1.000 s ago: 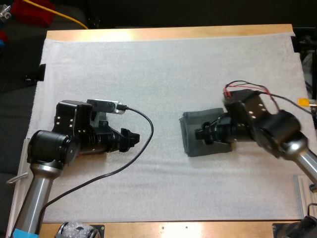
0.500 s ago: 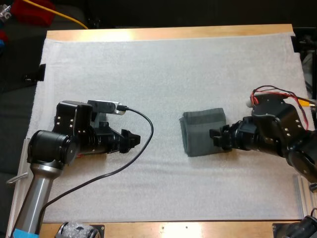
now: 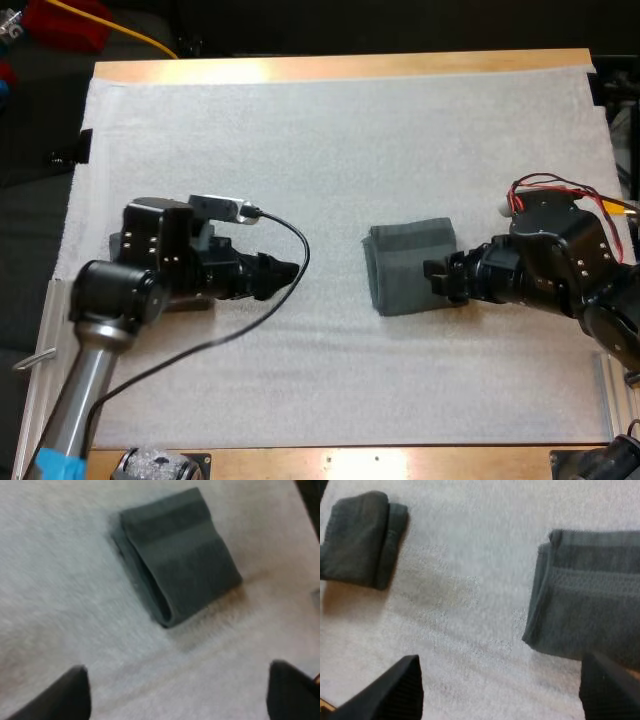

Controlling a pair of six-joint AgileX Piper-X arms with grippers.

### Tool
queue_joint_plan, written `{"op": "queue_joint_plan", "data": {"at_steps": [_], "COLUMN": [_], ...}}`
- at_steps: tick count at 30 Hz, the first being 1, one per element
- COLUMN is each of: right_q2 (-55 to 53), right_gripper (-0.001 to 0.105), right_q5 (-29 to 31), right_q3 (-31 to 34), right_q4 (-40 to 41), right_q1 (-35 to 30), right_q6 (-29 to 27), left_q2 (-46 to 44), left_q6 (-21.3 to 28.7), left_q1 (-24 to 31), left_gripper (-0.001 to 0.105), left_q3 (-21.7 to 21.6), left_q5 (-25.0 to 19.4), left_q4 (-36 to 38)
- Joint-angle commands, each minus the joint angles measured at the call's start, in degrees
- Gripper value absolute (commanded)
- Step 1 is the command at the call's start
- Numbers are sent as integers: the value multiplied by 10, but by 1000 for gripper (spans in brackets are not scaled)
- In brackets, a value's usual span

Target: Pick towel from pile, fold and stack

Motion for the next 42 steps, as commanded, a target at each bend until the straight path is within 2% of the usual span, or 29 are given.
{"op": "queue_joint_plan", "data": {"at_steps": [1, 7, 12, 17, 23, 26, 32, 42], "right_q2": [-2, -2, -2, -2, -2, -2, -2, -2], "right_gripper": [64, 64, 64, 64, 64, 64, 64, 64], "right_q5": [0, -35, -37, -37, -37, -37, -37, -37], "right_q3": [-5, -5, -5, -5, -5, -5, -5, -5], "right_q4": [-11, -31, -31, -31, -22, -22, -22, -22], "right_q1": [-2, -2, -2, -2, -2, -2, -2, -2], "right_q6": [-1, -1, -1, -1, -1, -1, -1, -1], "left_q2": [9, 49, 81, 127, 194, 232, 297, 344], "left_q6": [-14, -48, -88, -143, -223, -251, -271, -285], "left_q1": [-3, -8, -50, -100, -123, -124, -124, -124], "left_gripper": [72, 72, 72, 72, 72, 72, 72, 72], "left_q3": [14, 69, 97, 99, 99, 99, 99, 93], "left_q5": [24, 61, 61, 29, 5, -2, -2, 10], "left_q4": [-21, -91, -174, -276, -355, -374, -407, -436]}}
